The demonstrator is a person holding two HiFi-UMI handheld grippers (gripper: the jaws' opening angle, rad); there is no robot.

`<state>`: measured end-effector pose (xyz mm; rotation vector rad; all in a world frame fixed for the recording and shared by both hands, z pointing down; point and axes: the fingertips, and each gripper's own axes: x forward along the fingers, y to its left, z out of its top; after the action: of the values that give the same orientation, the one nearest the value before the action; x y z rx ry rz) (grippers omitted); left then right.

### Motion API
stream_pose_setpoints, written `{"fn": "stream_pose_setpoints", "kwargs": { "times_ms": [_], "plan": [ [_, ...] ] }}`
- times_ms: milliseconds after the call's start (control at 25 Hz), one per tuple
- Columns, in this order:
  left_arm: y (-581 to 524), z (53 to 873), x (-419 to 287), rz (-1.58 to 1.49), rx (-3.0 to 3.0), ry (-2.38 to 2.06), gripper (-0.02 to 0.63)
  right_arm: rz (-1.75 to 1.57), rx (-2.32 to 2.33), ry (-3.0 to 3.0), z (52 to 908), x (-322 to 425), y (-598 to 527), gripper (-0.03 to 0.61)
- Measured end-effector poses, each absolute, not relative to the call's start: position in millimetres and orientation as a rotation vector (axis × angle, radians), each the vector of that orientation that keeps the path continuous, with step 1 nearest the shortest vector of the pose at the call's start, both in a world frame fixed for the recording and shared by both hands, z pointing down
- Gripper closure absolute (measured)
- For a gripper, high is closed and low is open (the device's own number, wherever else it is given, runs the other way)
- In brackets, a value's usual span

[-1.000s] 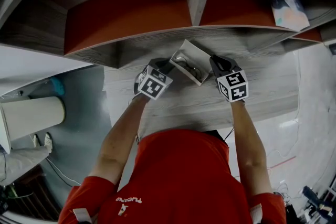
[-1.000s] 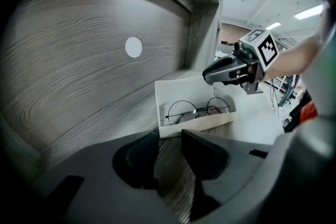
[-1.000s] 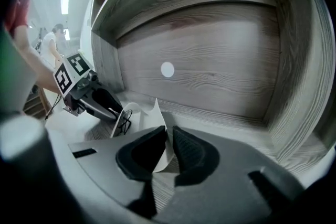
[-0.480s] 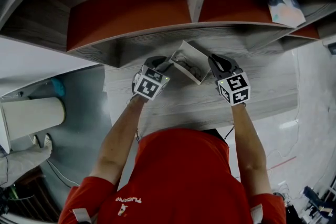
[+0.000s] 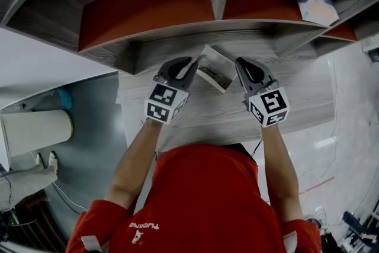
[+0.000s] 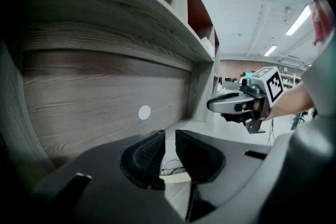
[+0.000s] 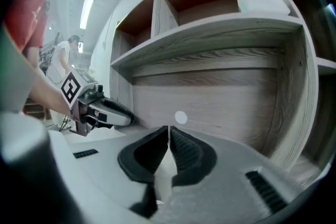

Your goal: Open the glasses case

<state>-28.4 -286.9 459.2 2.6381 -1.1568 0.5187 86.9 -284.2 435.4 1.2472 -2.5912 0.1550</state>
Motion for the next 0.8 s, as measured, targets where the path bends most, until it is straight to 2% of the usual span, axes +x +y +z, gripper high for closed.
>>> {"fn": "stream_pose_setpoints", "kwargs": {
  "times_ms": [440,800],
  "plan": [
    [-263,372,-27,0.099,2.765,-1.253,0.591,0.076,1.306,-2.736,373,71,-248,0.572],
    [-243,333,-27,-0.045,2.833,-1.307,0.603,0.032,1.340,-2.862,341,57,-221,0.574]
  ]
}}
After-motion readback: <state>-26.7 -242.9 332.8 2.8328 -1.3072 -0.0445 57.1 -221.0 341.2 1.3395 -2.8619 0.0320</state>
